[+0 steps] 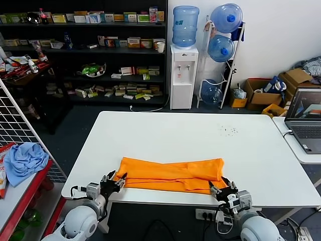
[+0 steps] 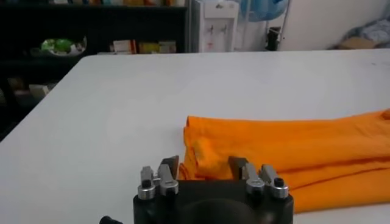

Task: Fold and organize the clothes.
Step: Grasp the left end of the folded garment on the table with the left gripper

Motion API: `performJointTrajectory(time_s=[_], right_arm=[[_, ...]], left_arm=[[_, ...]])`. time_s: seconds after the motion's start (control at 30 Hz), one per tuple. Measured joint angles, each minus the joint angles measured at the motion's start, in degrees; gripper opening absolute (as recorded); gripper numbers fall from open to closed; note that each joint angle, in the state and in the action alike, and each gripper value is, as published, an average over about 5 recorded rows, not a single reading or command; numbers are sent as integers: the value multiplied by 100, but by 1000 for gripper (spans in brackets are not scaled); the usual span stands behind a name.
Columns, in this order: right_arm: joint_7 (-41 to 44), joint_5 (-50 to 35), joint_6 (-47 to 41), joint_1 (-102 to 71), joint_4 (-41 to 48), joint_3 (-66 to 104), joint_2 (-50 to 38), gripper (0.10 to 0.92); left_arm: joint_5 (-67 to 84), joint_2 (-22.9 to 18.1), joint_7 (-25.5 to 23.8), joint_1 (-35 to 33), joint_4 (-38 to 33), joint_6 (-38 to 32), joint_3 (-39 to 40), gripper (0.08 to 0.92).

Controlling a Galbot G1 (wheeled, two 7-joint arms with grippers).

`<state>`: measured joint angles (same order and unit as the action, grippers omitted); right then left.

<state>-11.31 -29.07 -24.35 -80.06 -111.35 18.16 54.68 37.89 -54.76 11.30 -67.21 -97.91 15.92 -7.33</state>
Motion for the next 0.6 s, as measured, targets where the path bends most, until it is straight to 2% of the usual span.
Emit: performJointTrajectory(time_s=[0.07, 0.13, 0.6], right_arm=[[-1, 0, -2, -41, -39, 19, -6, 788], [-1, -1, -9, -80, -74, 38, -13, 810], [-18, -29, -54, -180, -174, 56, 40, 823]], left_arm=[[108, -28, 0, 40, 70, 38, 7, 702], [201, -44, -1, 81, 134, 62, 5, 672], [599, 35, -41, 216, 232, 149, -31, 268]])
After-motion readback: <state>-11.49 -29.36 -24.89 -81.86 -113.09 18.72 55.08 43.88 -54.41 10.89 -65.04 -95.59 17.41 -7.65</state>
